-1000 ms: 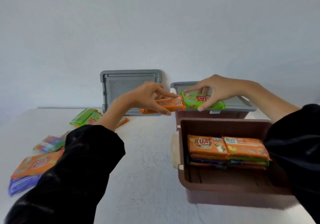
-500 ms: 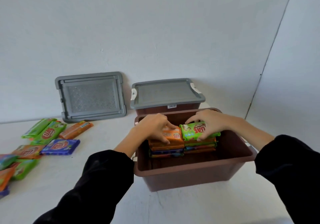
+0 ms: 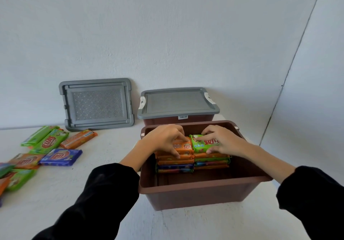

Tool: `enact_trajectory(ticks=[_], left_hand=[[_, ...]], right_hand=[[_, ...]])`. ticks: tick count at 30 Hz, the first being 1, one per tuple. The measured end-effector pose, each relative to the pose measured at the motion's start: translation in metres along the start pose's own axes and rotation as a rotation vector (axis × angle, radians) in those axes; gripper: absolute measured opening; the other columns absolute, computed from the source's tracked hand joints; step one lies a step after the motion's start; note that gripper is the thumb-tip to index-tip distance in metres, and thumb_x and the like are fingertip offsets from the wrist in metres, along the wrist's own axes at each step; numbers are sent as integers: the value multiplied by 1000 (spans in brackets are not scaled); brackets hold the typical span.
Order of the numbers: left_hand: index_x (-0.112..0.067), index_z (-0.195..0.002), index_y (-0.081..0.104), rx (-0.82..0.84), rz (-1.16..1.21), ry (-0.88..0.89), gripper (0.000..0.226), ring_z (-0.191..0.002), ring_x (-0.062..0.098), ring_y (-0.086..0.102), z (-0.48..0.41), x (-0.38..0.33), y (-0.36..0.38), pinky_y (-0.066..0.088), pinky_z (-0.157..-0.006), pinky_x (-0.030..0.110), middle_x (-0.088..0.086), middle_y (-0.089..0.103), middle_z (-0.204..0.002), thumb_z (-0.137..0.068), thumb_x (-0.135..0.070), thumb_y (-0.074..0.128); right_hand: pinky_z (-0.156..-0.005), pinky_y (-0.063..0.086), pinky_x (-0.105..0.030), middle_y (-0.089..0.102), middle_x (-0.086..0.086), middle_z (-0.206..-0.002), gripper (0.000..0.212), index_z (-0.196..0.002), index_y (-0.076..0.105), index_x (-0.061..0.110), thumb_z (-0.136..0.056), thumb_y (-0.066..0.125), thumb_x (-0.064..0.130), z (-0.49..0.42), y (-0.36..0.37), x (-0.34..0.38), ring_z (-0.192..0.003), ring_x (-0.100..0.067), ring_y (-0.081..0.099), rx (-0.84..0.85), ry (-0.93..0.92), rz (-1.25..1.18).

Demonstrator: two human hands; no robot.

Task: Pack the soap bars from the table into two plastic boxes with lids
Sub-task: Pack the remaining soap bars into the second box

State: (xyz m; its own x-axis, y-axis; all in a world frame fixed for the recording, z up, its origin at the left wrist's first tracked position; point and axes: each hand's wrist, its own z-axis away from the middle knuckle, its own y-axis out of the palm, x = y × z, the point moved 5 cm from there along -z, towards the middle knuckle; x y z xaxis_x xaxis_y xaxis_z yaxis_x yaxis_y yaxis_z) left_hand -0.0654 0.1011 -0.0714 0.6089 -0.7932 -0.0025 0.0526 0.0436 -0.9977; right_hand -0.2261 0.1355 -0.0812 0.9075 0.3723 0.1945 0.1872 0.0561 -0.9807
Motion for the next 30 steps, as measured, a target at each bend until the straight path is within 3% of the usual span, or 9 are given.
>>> enact_trajectory(ticks=[5, 7, 10, 16, 19, 21, 26, 30], left_hand=[[-22, -128, 55, -28, 161, 23, 58, -114, 14, 50, 10, 1, -9, 44, -96, 33, 1, 54, -126, -75, -40, 72], [-18, -121, 62, -140, 329, -22, 48, -106, 13, 56, 24, 11, -22, 48, -91, 30, 3, 59, -119, -78, -37, 71], [-13, -113, 67, -326, 442, -133, 33, -93, 11, 60, 60, 44, -42, 53, -84, 27, 6, 64, -107, -84, -28, 66], [-12, -108, 69, -585, 425, -462, 25, -89, 19, 65, 186, 137, -48, 54, -84, 36, 9, 67, -98, -85, -18, 66], [-13, -109, 69, -644, 398, -656, 27, -92, 19, 64, 258, 173, -37, 52, -84, 30, 7, 67, -100, -82, -18, 68], [-17, -112, 66, -636, 406, -807, 30, -98, 16, 59, 305, 192, -24, 47, -83, 25, 2, 63, -104, -82, -20, 68], [-24, -128, 54, -440, 478, -1128, 53, -118, 16, 47, 402, 234, 36, 37, -97, 27, 0, 55, -126, -79, -22, 72], [-29, -136, 44, -201, 554, -1190, 69, -132, 20, 34, 438, 253, 83, 27, -108, 35, -1, 42, -142, -75, -17, 75]], right_hand=[[-87, 43, -21, 55, 6, -111, 44, -122, 60, 29, -80, 69, 39, -10, -21, 10, -104, -9, 53, 10, -21, -147], [-78, 41, -10, 60, 7, -109, 42, -120, 61, 28, -81, 67, 39, -24, -36, 27, -100, -5, 56, -52, -45, -206], [-71, 35, -6, 62, 4, -113, 41, -124, 58, 26, -84, 65, 34, -60, -49, 74, -97, -3, 53, -134, -153, -195], [-84, 41, -26, 59, -7, -119, 46, -131, 52, 23, -87, 62, 31, -147, -36, 201, -108, -18, 54, -121, -415, -196], [-83, 37, -26, 57, -11, -118, 47, -132, 50, 23, -87, 62, 30, -190, -13, 263, -110, -22, 53, -57, -488, -197], [-83, 37, -27, 56, -14, -119, 48, -132, 51, 22, -86, 63, 27, -216, 8, 299, -112, -26, 53, -12, -506, -199], [-82, 37, -28, 49, -15, -129, 53, -137, 45, 26, -86, 59, 27, -257, 67, 365, -116, -27, 49, 125, -528, -143], [-103, 33, -38, 34, -19, -142, 62, -144, 28, 32, -89, 54, 41, -281, 117, 384, -131, -33, 32, 261, -487, 15]])
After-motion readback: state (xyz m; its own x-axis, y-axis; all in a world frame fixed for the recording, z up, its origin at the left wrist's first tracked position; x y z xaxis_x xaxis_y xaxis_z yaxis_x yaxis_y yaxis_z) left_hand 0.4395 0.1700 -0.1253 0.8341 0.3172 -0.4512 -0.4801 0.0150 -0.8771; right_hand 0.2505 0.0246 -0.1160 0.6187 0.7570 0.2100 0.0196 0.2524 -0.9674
